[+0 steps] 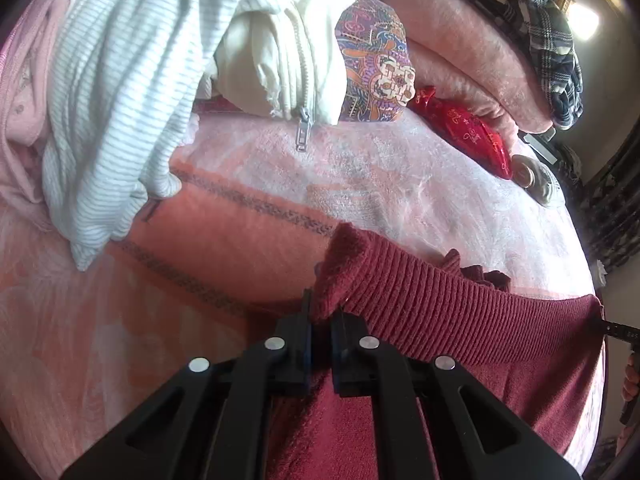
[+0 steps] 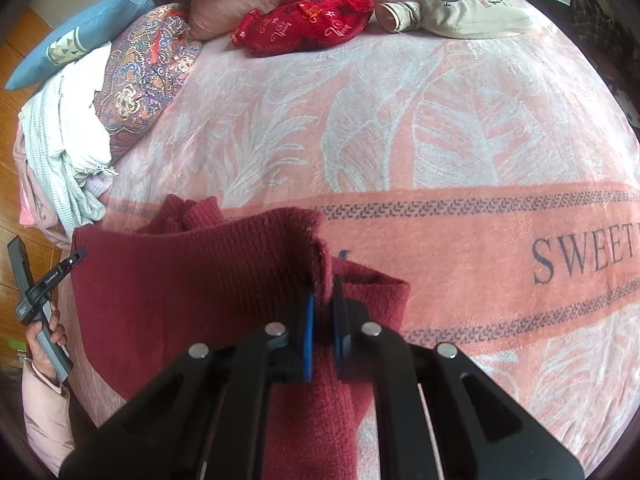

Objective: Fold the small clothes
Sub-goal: 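Grasp the folded hem edge with both grippers and fold it toward the collar, then open both grippers and release the folded sweater onto the bed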

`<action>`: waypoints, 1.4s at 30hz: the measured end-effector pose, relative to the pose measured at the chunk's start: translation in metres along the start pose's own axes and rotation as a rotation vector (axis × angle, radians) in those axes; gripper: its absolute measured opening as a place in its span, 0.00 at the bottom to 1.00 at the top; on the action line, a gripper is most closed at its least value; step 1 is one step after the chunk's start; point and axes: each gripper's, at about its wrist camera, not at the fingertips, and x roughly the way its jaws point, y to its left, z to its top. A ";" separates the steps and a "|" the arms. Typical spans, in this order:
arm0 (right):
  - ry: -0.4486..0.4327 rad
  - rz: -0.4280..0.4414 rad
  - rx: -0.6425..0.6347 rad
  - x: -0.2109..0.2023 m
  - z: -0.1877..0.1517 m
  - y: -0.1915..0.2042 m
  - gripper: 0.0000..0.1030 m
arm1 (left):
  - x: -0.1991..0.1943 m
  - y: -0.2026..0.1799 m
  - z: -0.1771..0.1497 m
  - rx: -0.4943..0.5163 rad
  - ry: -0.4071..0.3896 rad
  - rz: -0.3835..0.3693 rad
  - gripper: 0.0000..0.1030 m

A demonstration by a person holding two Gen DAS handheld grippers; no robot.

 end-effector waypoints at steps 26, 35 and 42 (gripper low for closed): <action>0.035 -0.105 -0.004 0.016 -0.024 -0.009 0.55 | 0.029 0.001 -0.015 0.103 0.123 0.138 0.71; 0.130 -0.025 -0.074 -0.027 -0.133 -0.004 0.71 | -0.049 0.049 -0.102 0.111 0.235 0.044 0.83; 0.216 0.048 0.006 0.008 -0.171 -0.017 0.72 | -0.039 0.066 -0.151 0.043 0.272 -0.036 0.81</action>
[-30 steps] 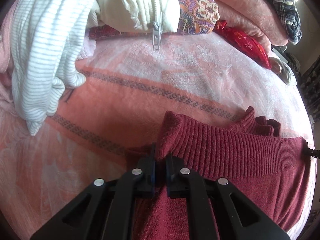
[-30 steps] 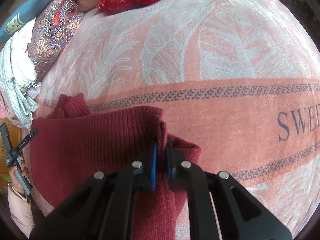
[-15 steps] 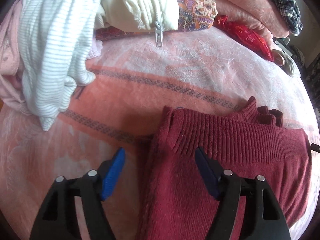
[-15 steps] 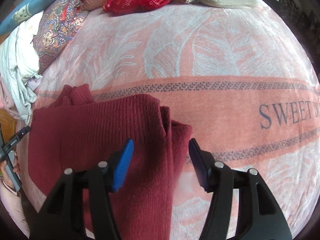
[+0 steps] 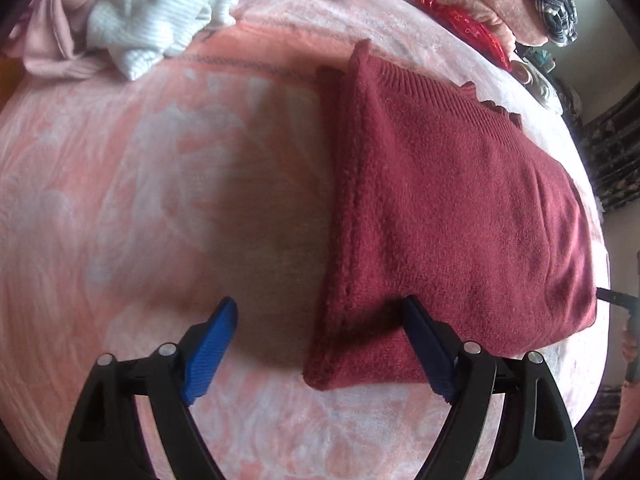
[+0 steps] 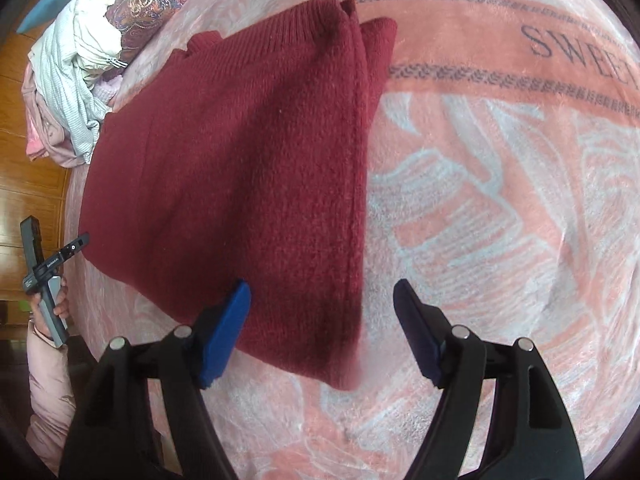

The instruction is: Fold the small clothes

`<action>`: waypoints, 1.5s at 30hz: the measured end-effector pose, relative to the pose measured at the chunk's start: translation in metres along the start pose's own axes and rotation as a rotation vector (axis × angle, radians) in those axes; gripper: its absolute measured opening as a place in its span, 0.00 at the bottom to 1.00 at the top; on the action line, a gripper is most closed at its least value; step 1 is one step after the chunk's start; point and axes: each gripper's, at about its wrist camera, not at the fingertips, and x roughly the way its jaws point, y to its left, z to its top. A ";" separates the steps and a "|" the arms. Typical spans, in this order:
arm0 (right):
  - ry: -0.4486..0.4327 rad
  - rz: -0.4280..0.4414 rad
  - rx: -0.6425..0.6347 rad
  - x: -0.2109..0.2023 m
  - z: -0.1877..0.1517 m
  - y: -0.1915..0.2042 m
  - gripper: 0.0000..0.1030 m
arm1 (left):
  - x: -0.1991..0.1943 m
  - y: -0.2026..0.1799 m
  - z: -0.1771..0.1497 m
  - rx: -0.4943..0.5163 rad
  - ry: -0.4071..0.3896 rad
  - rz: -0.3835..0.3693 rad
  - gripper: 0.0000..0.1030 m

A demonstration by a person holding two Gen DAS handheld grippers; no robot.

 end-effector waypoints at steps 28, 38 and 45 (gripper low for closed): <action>-0.009 0.083 -0.030 -0.030 -0.035 0.010 0.09 | -0.009 -0.033 -0.018 -0.049 0.069 -0.130 0.16; 0.030 0.074 -0.091 -0.059 -0.117 0.010 0.07 | -0.050 -0.054 -0.074 0.037 0.094 -0.099 0.16; 0.053 0.115 -0.099 -0.074 -0.185 0.008 0.05 | -0.077 -0.052 -0.132 0.059 0.096 -0.112 0.16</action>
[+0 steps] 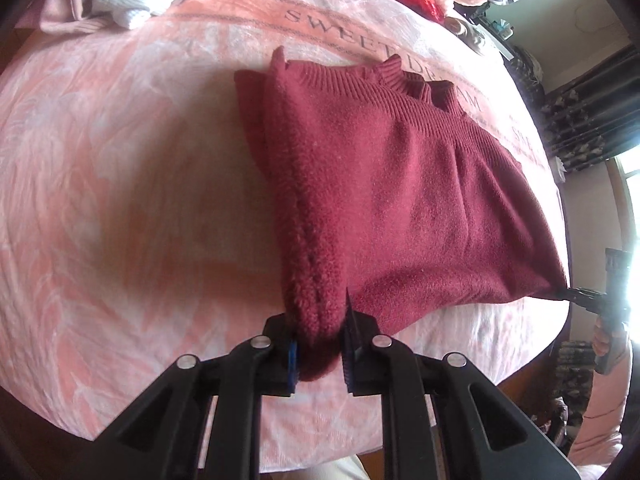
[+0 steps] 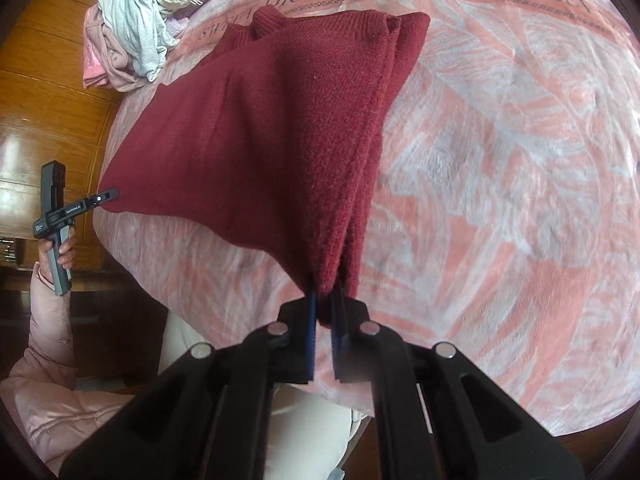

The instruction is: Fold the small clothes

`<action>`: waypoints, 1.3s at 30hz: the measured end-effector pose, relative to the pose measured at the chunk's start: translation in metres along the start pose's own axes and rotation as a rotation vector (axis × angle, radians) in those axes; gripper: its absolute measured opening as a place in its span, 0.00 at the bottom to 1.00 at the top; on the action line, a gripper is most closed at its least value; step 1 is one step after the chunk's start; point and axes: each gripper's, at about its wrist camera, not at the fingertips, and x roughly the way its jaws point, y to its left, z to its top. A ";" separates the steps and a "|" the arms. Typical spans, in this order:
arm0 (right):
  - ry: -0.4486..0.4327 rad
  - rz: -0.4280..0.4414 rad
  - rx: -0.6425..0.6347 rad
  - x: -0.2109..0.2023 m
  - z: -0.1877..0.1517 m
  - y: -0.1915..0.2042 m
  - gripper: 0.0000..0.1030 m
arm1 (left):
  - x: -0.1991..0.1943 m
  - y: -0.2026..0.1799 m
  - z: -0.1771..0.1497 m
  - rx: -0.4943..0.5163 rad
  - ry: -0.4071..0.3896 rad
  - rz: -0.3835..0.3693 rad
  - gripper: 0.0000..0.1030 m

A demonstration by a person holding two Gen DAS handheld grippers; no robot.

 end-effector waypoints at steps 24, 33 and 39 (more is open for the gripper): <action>-0.048 -0.110 -0.035 -0.003 0.048 -0.017 0.41 | 0.010 0.030 0.008 0.016 -0.084 0.189 0.44; -0.118 -0.140 -0.002 0.004 0.178 -0.028 0.42 | 0.045 0.003 0.121 0.059 -0.122 0.198 0.45; -0.066 -0.128 0.038 0.043 0.209 -0.038 0.42 | 0.084 -0.004 0.152 0.072 -0.068 0.183 0.44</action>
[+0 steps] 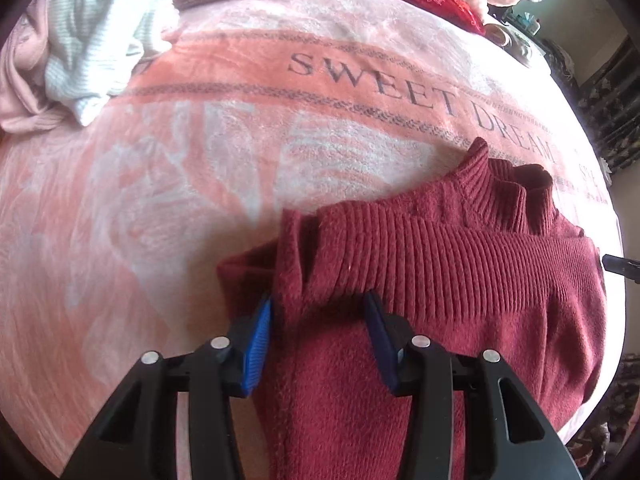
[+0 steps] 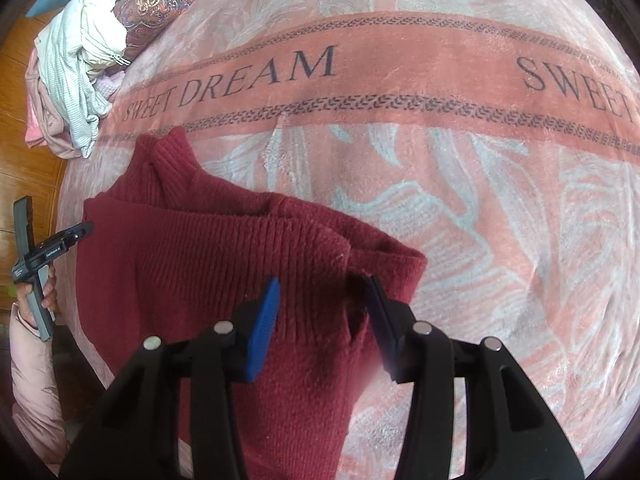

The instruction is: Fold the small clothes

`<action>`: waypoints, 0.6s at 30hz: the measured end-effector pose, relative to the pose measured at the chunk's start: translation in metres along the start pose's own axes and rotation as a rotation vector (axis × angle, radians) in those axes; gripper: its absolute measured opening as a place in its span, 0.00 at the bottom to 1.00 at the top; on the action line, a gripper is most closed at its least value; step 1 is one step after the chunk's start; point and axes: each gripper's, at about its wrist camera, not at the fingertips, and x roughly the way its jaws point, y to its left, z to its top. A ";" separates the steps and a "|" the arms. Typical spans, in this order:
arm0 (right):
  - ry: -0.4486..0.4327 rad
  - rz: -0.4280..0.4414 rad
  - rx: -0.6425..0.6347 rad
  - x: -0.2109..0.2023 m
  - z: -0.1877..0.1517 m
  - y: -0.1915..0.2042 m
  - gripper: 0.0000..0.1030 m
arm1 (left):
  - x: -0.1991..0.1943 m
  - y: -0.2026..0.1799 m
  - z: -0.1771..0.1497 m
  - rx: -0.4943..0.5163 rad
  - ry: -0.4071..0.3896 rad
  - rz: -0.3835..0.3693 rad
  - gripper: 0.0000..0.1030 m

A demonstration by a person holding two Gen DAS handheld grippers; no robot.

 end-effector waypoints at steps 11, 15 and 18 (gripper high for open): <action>-0.062 0.075 -0.018 -0.021 0.003 0.007 0.05 | -0.012 -0.009 0.013 0.020 -0.051 0.002 0.08; -0.114 0.082 -0.004 -0.039 0.010 0.002 0.05 | -0.026 -0.002 0.020 -0.016 -0.095 -0.016 0.08; -0.126 0.070 0.018 -0.034 0.014 -0.003 0.05 | -0.025 0.009 0.024 -0.064 -0.117 -0.035 0.08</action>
